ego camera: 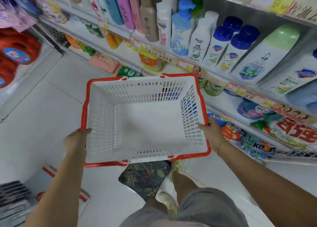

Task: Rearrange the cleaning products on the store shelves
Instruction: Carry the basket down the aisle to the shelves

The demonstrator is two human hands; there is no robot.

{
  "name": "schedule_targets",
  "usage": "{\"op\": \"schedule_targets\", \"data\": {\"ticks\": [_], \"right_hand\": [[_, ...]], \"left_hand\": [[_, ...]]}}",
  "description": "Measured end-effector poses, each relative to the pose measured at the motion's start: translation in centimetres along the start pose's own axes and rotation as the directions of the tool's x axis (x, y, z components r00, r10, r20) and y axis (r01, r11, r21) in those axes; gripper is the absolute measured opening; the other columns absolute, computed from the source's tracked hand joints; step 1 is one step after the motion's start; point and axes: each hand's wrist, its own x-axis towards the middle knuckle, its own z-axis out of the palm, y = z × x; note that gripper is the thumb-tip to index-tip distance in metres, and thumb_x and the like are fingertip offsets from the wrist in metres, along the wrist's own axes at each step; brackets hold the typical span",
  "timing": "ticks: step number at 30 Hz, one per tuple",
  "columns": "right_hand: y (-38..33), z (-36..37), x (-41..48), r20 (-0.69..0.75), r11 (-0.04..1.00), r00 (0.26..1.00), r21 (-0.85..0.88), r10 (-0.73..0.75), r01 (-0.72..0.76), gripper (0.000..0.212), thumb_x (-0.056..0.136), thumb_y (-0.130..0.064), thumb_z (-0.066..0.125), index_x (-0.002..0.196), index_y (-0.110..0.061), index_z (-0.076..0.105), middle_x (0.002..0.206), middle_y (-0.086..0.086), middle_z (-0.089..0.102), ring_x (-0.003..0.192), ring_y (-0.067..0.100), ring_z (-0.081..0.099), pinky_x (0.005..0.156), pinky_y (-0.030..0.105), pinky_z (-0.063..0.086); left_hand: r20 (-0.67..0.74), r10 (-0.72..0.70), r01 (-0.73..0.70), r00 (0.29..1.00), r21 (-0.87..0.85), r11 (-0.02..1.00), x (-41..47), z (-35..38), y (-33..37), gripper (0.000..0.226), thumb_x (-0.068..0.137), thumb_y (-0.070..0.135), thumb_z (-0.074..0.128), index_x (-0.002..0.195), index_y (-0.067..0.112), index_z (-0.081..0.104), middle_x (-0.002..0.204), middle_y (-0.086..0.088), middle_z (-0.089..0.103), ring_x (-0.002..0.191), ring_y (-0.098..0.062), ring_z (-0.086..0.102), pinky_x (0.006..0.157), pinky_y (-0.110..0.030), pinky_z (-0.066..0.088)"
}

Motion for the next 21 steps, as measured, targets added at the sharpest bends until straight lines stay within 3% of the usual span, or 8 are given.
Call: {"op": "schedule_targets", "data": {"ticks": [3, 10, 15, 19, 21], "right_hand": [[-0.4, 0.6, 0.9, -0.005, 0.998, 0.998, 0.006, 0.056, -0.056, 0.023, 0.091, -0.004, 0.058, 0.112, -0.010, 0.050, 0.112, 0.013, 0.060, 0.101, 0.030, 0.060, 0.091, 0.043, 0.050], [-0.8, 1.6, 2.0, 0.004, 0.988, 0.988, 0.010, 0.153, -0.153, 0.030, 0.092, -0.003, 0.055, 0.120, -0.010, 0.045, 0.110, 0.009, 0.056, 0.097, 0.027, 0.057, 0.082, 0.037, 0.048], [0.3, 3.5, 2.7, -0.015, 0.965, 0.965, 0.044, 0.261, -0.260, 0.025, 0.091, -0.003, 0.055, 0.111, -0.013, 0.044, 0.107, 0.008, 0.057, 0.087, 0.023, 0.058, 0.070, 0.034, 0.048], [1.1, 5.4, 3.9, -0.095, 0.944, 0.942, 0.112, 0.322, -0.311, 0.025, 0.091, -0.004, 0.055, 0.111, -0.014, 0.045, 0.107, 0.009, 0.058, 0.089, 0.027, 0.061, 0.073, 0.039, 0.051], [1.5, 6.4, 4.7, -0.156, 0.933, 0.924, 0.147, 0.349, -0.328, 0.024, 0.091, -0.005, 0.054, 0.110, -0.015, 0.045, 0.108, 0.010, 0.059, 0.093, 0.030, 0.061, 0.079, 0.043, 0.053]], "left_hand": [[-0.003, -0.002, 0.002, 1.000, 0.014, 1.000, 1.3, 1.5, 1.8, 0.041, 0.073, 0.014, 0.076, 0.114, 0.008, 0.069, 0.107, -0.013, 0.068, 0.093, -0.028, 0.061, 0.096, -0.041, 0.050], [-0.019, 0.036, -0.035, 0.999, 0.058, 0.998, 3.9, 4.3, 5.0, 0.038, 0.074, 0.012, 0.074, 0.111, 0.008, 0.069, 0.100, -0.008, 0.064, 0.094, -0.026, 0.059, 0.097, -0.036, 0.048], [0.008, 0.095, -0.095, 0.995, 0.115, 0.989, 6.7, 6.4, 6.6, 0.037, 0.072, 0.011, 0.073, 0.108, 0.000, 0.069, 0.072, -0.019, 0.056, 0.062, -0.016, 0.043, 0.065, -0.030, 0.047], [0.089, 0.116, -0.131, 0.989, 0.184, 0.974, 9.4, 9.3, 7.9, 0.010, 0.076, 0.009, 0.070, 0.086, 0.006, 0.068, 0.065, 0.001, 0.049, 0.076, -0.023, 0.049, 0.060, -0.024, 0.039], [0.139, 0.142, -0.169, 0.980, 0.206, 0.964, 11.1, 11.1, 8.3, 0.012, 0.078, 0.009, 0.068, 0.090, 0.007, 0.067, 0.066, 0.001, 0.051, 0.075, -0.022, 0.050, 0.057, -0.022, 0.038]]}}
